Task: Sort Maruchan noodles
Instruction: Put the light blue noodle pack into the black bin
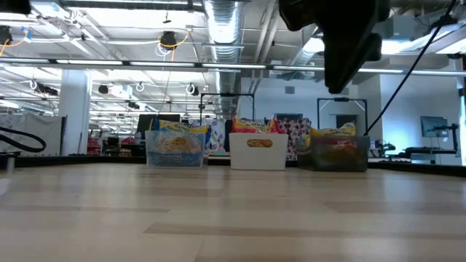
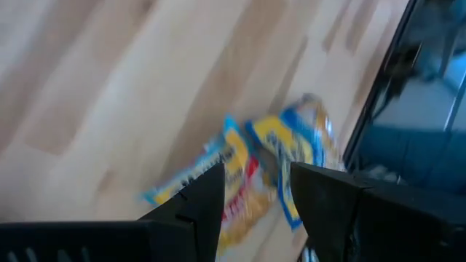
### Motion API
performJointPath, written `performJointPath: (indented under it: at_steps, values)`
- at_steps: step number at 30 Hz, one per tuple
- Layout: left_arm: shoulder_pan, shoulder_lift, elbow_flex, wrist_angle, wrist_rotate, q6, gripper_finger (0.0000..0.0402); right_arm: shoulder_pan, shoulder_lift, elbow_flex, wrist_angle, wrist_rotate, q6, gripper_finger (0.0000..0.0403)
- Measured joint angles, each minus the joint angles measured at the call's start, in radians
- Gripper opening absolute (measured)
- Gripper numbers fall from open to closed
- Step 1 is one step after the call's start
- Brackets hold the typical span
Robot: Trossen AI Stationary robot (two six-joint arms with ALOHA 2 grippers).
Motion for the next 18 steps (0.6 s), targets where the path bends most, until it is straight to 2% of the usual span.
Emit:
performJointPath:
  at_steps: [6, 18]
  values:
    - [-0.048, 0.102, 0.0, 0.032, 0.087, -0.047, 0.0144, 0.05, 0.0, 0.0, 0.096, 0.001, 0.054, 0.0098]
    - [-0.159, 0.227, 0.0, 0.233, 0.081, -0.129, 0.0144, 0.091, 0.0, 0.0, 0.16, 0.002, 0.056, 0.0098]
